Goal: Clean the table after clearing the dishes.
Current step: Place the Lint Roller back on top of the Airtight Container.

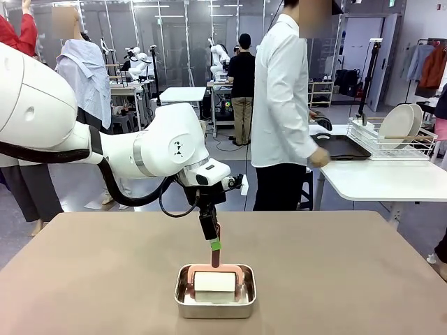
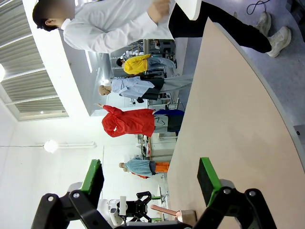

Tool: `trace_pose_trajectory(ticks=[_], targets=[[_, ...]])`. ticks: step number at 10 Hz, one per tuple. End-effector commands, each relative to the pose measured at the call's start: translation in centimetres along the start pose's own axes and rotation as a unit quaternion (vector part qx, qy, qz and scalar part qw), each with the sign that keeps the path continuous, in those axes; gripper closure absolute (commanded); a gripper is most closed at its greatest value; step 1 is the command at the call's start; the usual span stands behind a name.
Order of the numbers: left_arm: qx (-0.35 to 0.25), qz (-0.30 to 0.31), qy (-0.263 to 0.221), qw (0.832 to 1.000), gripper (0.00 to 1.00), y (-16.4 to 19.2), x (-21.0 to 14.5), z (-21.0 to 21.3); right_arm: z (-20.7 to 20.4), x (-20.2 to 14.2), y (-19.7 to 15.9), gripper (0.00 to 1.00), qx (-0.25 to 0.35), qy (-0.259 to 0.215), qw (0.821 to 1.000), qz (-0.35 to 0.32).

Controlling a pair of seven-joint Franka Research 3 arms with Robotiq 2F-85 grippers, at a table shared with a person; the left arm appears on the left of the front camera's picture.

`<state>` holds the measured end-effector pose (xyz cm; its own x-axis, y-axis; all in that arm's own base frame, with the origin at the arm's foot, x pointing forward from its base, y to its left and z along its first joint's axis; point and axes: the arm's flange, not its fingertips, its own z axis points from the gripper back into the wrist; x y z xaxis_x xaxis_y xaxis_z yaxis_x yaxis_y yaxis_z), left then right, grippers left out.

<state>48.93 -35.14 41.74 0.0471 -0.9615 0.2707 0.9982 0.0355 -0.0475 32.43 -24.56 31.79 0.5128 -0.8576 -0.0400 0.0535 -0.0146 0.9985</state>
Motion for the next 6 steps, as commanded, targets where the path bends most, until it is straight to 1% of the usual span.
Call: trace_pose_trajectory(ticks=[1,2,3,4,5,6], targets=[[0.003,-0.001,0.005,1.000,0.00,0.1,-0.1,0.0,0.2,-0.7,0.2,0.00,0.000,0.005,1.000,0.002],[0.000,0.000,0.000,1.000,0.00,0.0,0.0,0.0,0.2,-0.7,0.2,0.00,0.000,0.005,1.000,0.002],[-0.010,0.046,-0.020,0.999,0.00,1.9,0.0,2.2,0.2,-0.7,0.2,0.00,0.000,0.005,1.000,0.002],[-0.035,0.106,-0.046,0.993,0.00,3.3,-1.3,4.3,0.2,-0.7,0.2,0.00,0.000,0.005,1.000,0.002],[-0.050,0.162,-0.088,0.982,0.00,4.2,-3.0,6.2,0.2,-0.7,0.2,0.00,0.000,0.005,1.000,0.002],[-0.077,0.223,-0.148,0.960,0.00,4.7,-5.7,8.4,0.2,-0.7,0.2,0.00,0.000,0.005,1.000,0.002]])
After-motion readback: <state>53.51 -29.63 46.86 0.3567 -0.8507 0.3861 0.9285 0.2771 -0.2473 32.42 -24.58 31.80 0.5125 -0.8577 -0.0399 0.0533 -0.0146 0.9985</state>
